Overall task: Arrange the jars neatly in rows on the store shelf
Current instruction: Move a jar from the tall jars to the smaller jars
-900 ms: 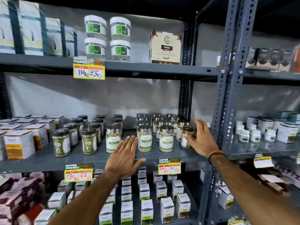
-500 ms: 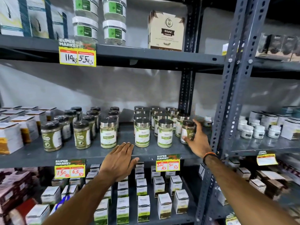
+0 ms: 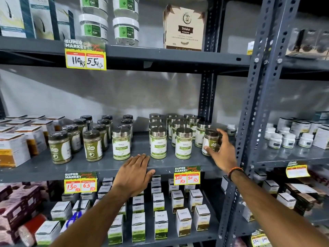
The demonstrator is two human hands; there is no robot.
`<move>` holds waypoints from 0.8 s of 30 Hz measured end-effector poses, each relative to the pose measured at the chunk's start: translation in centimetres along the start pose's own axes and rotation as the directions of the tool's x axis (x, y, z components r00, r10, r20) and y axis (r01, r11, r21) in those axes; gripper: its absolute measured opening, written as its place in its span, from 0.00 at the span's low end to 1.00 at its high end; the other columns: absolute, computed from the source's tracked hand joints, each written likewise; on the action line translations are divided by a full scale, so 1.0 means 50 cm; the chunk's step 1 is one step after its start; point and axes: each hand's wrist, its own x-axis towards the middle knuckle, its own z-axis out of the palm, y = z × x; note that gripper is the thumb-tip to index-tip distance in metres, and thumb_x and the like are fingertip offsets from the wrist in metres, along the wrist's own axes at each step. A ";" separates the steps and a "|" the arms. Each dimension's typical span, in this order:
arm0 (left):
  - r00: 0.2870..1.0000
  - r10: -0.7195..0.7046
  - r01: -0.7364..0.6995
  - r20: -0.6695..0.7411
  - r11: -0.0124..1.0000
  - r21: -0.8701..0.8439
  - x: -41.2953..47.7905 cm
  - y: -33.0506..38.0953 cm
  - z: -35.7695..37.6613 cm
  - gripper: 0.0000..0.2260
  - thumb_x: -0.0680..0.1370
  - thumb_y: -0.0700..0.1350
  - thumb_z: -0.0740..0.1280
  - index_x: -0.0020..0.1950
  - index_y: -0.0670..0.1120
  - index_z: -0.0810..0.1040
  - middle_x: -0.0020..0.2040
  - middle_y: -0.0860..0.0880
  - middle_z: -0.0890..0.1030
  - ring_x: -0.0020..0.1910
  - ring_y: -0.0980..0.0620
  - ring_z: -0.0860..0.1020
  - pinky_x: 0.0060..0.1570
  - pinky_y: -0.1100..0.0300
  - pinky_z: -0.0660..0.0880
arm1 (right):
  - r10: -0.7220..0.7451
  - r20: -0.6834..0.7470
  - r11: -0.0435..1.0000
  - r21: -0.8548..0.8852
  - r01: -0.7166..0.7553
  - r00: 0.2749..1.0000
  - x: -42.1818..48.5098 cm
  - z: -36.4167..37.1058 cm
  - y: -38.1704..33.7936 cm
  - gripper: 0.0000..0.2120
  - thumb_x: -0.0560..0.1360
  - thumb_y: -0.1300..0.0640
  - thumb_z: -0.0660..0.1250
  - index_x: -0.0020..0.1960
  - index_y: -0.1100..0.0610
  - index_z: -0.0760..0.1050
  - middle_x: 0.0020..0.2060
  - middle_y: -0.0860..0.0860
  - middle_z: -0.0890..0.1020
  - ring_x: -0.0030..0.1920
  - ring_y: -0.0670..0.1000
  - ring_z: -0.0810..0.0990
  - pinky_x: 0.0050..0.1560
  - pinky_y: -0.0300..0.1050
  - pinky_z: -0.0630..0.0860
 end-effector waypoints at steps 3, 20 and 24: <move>1.000 0.001 -0.001 0.011 1.000 -0.002 -0.001 0.003 -0.007 0.33 0.82 0.63 0.44 0.80 0.44 0.64 0.78 0.44 0.70 0.77 0.45 0.67 0.77 0.48 0.62 | -0.025 -0.029 0.999 0.027 0.026 0.999 -0.006 -0.007 -0.010 0.42 0.70 0.58 0.81 0.76 0.46 0.61 0.61 0.52 0.82 0.55 0.51 0.83 0.62 0.51 0.79; 1.000 0.019 -0.022 -0.019 0.991 -0.130 -0.076 -0.090 -0.172 0.27 0.84 0.59 0.54 0.79 0.47 0.61 0.78 0.46 0.67 0.76 0.45 0.65 0.70 0.45 0.70 | -0.295 0.043 0.938 0.201 0.281 0.955 -0.095 0.100 -0.306 0.40 0.67 0.47 0.81 0.74 0.42 0.66 0.58 0.42 0.81 0.53 0.43 0.82 0.58 0.47 0.80; 0.994 -0.046 0.036 -0.103 0.994 -0.099 -0.136 -0.194 -0.219 0.25 0.83 0.58 0.55 0.76 0.47 0.65 0.75 0.47 0.71 0.72 0.45 0.70 0.66 0.45 0.73 | -0.337 0.117 0.917 0.265 0.297 0.934 -0.118 0.190 -0.377 0.40 0.67 0.45 0.81 0.73 0.39 0.65 0.59 0.45 0.81 0.54 0.47 0.82 0.58 0.49 0.80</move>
